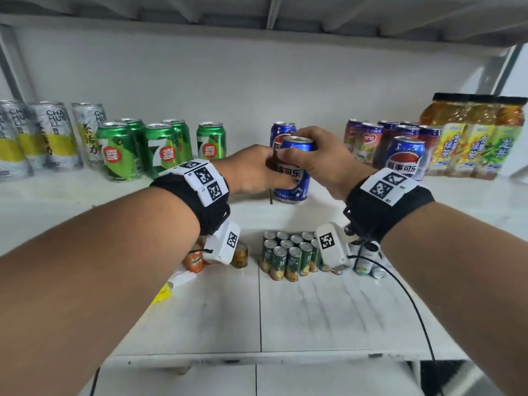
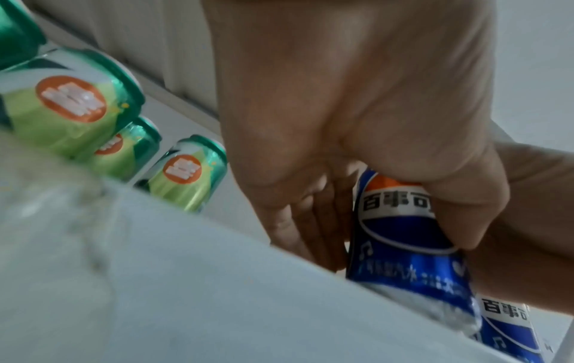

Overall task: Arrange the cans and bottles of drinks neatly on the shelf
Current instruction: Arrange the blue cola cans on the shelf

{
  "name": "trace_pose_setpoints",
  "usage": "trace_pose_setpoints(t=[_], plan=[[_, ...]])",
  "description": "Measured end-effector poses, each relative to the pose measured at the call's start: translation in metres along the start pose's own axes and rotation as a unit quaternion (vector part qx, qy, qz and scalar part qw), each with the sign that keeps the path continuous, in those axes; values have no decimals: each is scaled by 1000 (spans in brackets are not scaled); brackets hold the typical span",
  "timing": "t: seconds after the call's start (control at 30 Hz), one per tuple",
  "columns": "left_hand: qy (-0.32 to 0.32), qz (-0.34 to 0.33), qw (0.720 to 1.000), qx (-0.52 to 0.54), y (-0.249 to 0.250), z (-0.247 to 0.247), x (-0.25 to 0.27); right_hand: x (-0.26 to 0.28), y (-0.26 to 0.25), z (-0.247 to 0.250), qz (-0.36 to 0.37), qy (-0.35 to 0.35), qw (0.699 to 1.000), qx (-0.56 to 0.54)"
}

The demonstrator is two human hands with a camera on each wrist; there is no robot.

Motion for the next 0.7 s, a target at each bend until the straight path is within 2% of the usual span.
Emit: trace_pose_setpoints(t=[0.07, 0.17, 0.33, 0.53, 0.7], plan=[[10, -10, 996, 82, -5, -9, 1, 6, 17, -3, -24, -15, 997, -72], [22, -29, 990, 136, -9, -22, 2, 11, 37, -7, -55, -42, 987, -147], [69, -41, 985, 155, -17, -25, 1, 12, 40, 1, -33, 4, 990, -137], [98, -41, 971, 215, -21, -21, 5, 13, 39, 0, -9, -4, 994, -104], [106, -36, 963, 247, -20, -23, 8, 15, 43, 1, -30, 0, 992, -124]])
Point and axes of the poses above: each hand's wrist, its own x-axis away from the middle knuckle, its own z-axis out of the back of the hand, y = z × x, the point moved 6 cm from there along -x, towards the middle knuckle, and after that the axes turned 7 degrees about -z, right-handed, at the moved point
